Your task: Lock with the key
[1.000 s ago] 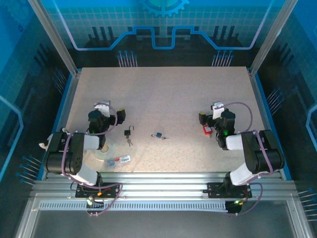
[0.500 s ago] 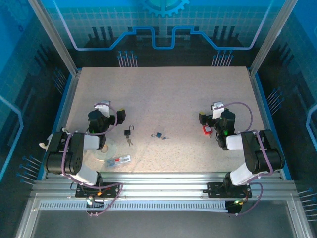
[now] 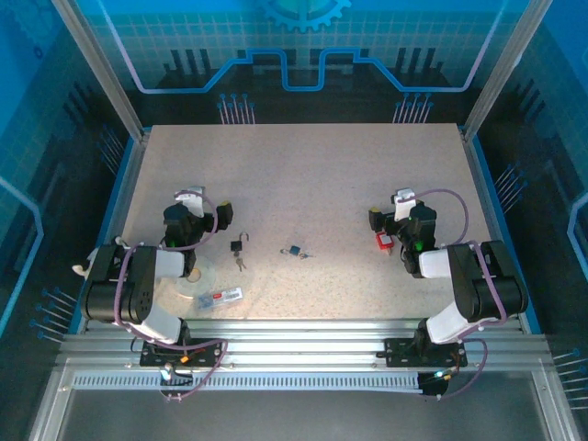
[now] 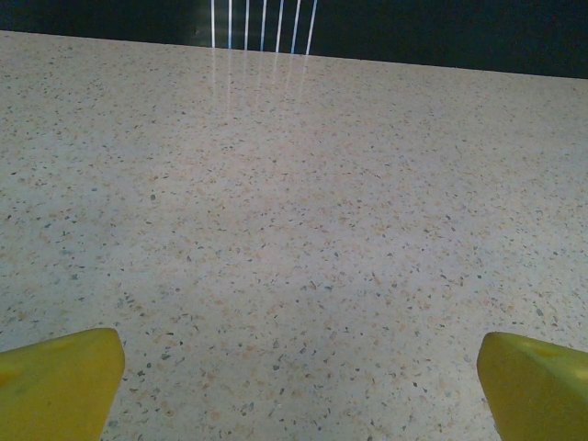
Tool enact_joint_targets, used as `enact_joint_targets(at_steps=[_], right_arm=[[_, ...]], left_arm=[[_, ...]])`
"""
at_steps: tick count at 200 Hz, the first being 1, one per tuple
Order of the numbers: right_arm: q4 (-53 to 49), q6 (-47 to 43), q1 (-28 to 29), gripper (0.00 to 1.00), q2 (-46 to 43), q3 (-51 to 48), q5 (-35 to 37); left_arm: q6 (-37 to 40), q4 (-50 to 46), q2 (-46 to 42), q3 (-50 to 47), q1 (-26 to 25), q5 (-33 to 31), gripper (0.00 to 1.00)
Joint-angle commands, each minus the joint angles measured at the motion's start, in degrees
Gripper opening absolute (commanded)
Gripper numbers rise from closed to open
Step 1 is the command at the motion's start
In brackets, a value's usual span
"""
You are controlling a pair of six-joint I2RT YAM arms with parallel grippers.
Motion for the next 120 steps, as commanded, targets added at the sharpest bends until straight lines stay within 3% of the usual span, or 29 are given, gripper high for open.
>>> enact_joint_targets(at_steps=[1,67,107,120], right_arm=[[0.2,0.5,-0.7,1.0,-0.9,0.9,-0.6],[-2.9,-0.6,0.3,1.0,-2.9,1.9,0.7],[-14.2,-3.5,4.0,1.0,-11.4,4.9,5.7],[-16.0,-4.5,6.6,1.0,-13.9,5.7,8.8]], left_arm=[[0.9,1.3,0.6,-0.5,0.5,0.0,0.99],[1.0,-3.7,-2.9,1.0,0.3,-0.6,0.99],[4.1,-16.0,-12.7,3.7,-4.3,-6.7,0.99],[0.9,-19.5,-16.2,5.1,-5.6,-9.0,0.99]])
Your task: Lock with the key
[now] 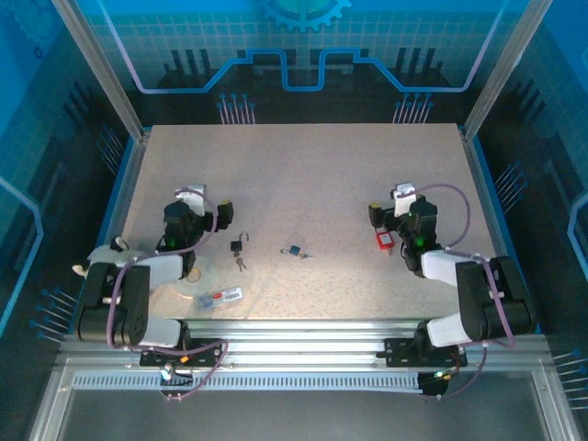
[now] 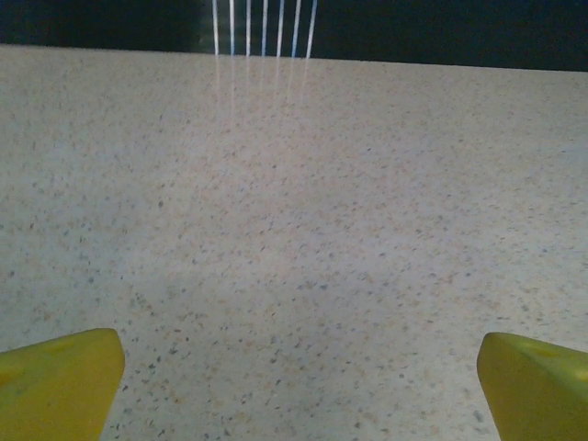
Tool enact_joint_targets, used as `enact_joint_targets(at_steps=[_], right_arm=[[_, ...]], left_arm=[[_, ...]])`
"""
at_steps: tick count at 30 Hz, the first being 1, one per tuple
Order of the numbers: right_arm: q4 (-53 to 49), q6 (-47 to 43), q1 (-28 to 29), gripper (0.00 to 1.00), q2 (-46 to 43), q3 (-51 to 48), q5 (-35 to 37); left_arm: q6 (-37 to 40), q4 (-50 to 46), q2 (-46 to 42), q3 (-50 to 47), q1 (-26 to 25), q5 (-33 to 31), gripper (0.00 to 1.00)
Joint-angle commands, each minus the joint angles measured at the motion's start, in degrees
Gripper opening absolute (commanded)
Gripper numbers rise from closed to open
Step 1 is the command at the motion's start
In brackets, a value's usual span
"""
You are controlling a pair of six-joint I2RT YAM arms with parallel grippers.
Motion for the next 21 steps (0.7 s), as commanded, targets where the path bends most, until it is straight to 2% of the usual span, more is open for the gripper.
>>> enact_joint_targets(at_steps=[1,3,6,9,11,13,15,17,19,21], right_arm=[[-6.2,-2.8,4.2,1.0,-5.1,3.0,5.9],[-6.4,0.5,5.8,1.0,-7.6,3.6,8.0],[-9.9,8.8,6.0,1.0,-11.3,6.5,3.4],[-19.5,22.0,4.5,1.0,-15.2,11.0,-1.0],[-24.4,31.4,1.8,1.0,-17.3,12.8,-6.6],[-22.6,37.6,-1.5,1.0,-18.8,11.7,-14.2],[-15.9,42.2,-4.0,1.0,-18.9,9.7,-21.2],[-12.6,46.3,-4.5,1.0,-18.0,9.1,-23.8],[-18.0,48.6,-4.3,1.0,-16.6,11.8,-25.1],[-27.8,45.6,-2.6,1.0,-15.6,16.0,-24.7]], left_arm=[[-1.1,-8.4,-7.0,3.8,-2.8,-5.4,0.99],[-7.4,-9.0,-9.8,4.4,-3.4,-7.2,0.99],[-22.9,-14.7,-13.9,7.6,-3.5,-9.1,0.99],[-29.7,-21.7,-16.0,11.2,-3.2,-1.2,0.99],[-36.9,-21.9,-16.7,10.7,-3.2,1.1,0.99],[-45.5,-21.9,-17.8,8.5,-3.1,-1.3,0.99],[-45.1,-19.3,-19.2,6.4,-2.4,1.9,0.99],[-43.7,-22.1,-19.5,8.1,-2.8,3.9,0.99],[-43.5,-30.4,-19.2,11.2,-3.5,3.4,0.99],[-42.3,-36.1,-19.8,12.7,-5.1,1.2,0.99]])
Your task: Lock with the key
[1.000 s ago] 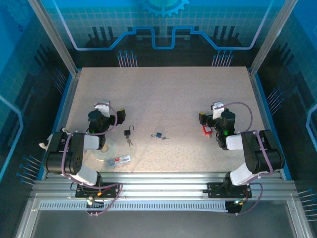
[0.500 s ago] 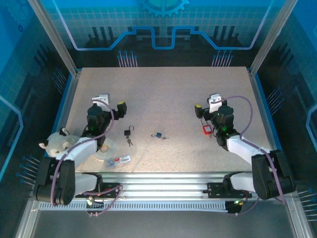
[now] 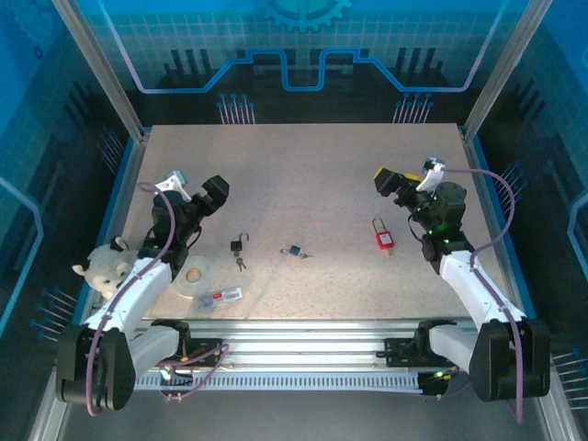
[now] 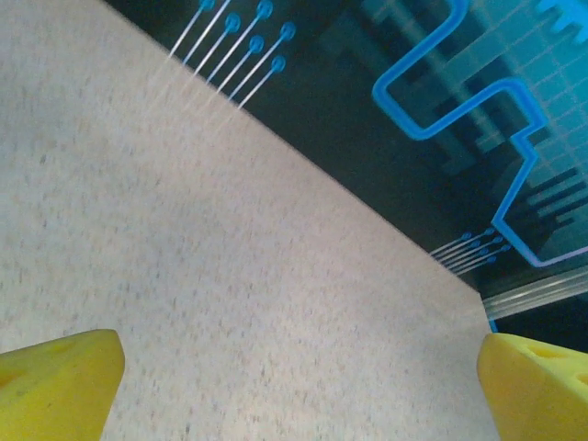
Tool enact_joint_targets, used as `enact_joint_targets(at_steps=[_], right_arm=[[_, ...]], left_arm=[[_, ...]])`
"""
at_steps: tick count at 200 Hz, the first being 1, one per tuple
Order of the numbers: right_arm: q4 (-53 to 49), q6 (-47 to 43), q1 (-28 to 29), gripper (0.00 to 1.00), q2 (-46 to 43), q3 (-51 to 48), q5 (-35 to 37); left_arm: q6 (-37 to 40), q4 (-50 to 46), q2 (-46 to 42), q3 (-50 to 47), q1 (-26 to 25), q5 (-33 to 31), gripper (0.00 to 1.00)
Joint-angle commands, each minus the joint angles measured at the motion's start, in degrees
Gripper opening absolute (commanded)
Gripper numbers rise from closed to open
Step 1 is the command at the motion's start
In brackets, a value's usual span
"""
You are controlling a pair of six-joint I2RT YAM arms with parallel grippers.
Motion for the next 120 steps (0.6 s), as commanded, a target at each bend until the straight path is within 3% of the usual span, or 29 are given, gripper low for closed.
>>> enact_joint_targets(at_steps=[1,30,47,71,120], right_arm=[[-14.2,3.2,2.1,1.0,1.5,6.2,-3.3],[-20.8,-2.7,5.4,1.0,-0.4,7.6,-0.3],[-25.4,-10.4,10.5,1.0,-4.1,7.3,9.4],[-29.7,-15.3,16.3,1.0,-10.0,6.2,20.2],[-37.6,-16.2,22.0,1.0,-12.2,7.2,27.4]], left_arm=[[-1.1,-13.1,-1.7,4.0,-2.9,-1.7,0.99],[1.8,-28.0,-1.5,8.4,-7.9,-10.3,0.99],[1.5,-33.3,-1.3,8.9,-8.6,-11.2,0.99],[2.4,-38.4,-0.9,9.2,-9.4,-12.2,0.99],[4.6,-42.7,3.3,9.6,-14.4,-14.8,0.99]])
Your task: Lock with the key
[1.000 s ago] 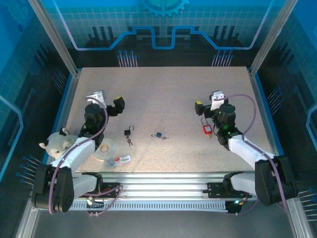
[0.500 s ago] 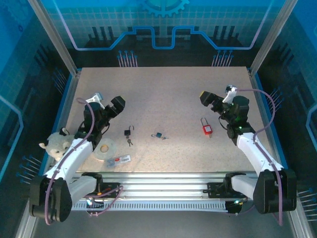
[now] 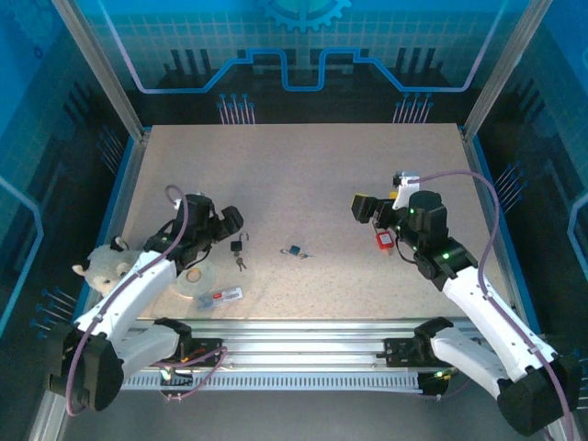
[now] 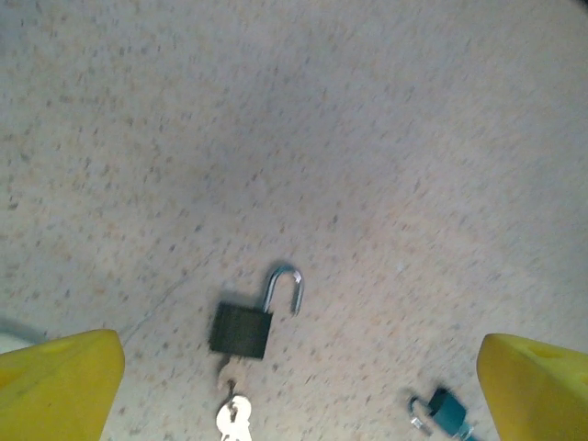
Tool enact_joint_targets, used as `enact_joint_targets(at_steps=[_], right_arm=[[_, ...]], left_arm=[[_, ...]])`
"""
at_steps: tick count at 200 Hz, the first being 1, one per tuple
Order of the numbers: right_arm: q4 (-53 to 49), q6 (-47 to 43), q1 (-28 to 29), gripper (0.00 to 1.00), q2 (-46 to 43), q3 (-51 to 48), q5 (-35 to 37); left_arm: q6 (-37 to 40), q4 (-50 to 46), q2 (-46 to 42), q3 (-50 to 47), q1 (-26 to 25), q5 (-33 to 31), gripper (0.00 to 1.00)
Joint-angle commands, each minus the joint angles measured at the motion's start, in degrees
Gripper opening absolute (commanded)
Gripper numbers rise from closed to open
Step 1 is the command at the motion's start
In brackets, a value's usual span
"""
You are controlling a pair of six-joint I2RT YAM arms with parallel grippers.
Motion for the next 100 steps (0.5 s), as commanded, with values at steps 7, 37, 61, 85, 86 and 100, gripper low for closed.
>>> enact_joint_targets(at_steps=[7,37,61,85,86,100], right_arm=[[-7.4,-2.7,3.2,1.0,0.4,1.2,7.6],[-7.3,-2.8,5.4,1.0,0.5,0.1,9.8],[-6.5,-2.9,6.2,1.0,-0.5,-0.8,10.1],[-5.7,-3.0,6.7,1.0,-1.5,-1.7,9.9],[-5.7,-3.0,6.7,1.0,-1.5,-1.8,9.9],[-5.6,-3.0,6.9,1.0,-1.8,-2.2,9.8]], left_arm=[[2.9,-6.2,3.6,2.2,-3.9,-4.1,0.99],[2.5,-8.5,8.8,4.2,-6.9,-7.6,0.99],[1.9,-8.8,13.1,6.0,-8.7,-9.6,0.99],[1.9,-8.9,17.1,7.8,-9.1,-10.1,0.98],[1.9,-9.0,17.2,7.9,-9.1,-10.1,0.98],[1.9,-9.2,18.9,8.6,-9.1,-10.2,0.98]])
